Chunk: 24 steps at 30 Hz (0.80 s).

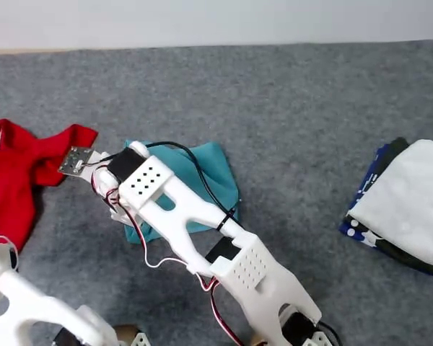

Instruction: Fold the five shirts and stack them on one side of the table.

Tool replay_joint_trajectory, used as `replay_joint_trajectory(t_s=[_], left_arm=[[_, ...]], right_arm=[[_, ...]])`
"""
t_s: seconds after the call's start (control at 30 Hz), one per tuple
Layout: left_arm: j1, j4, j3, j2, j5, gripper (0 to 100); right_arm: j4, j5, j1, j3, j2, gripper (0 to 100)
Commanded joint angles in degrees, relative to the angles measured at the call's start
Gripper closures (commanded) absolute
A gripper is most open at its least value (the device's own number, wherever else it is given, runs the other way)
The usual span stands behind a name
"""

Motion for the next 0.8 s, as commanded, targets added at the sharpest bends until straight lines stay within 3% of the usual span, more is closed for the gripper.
replay_joint_trajectory(t_s=[0.0, 0.3, 0.47, 0.77], left_arm=[[0.4, 0.3, -0.4, -1.6, -0.3, 99], [0.4, 0.3, -0.4, -1.6, -0.4, 99], [0.4, 0.3, -0.7, -1.6, -0.4, 99], [4.3, 3.8, -4.3, -1.6, -0.2, 99]], right_arm=[[-0.7, 0.1, 1.1, -2.9, -2.0, 83.9], [-3.1, 0.4, 1.1, -3.1, 1.3, 84.5], [-3.5, 0.5, 2.0, -3.1, 1.9, 99.4], [-2.0, 1.1, 9.1, -10.8, -1.7, 98.8]])
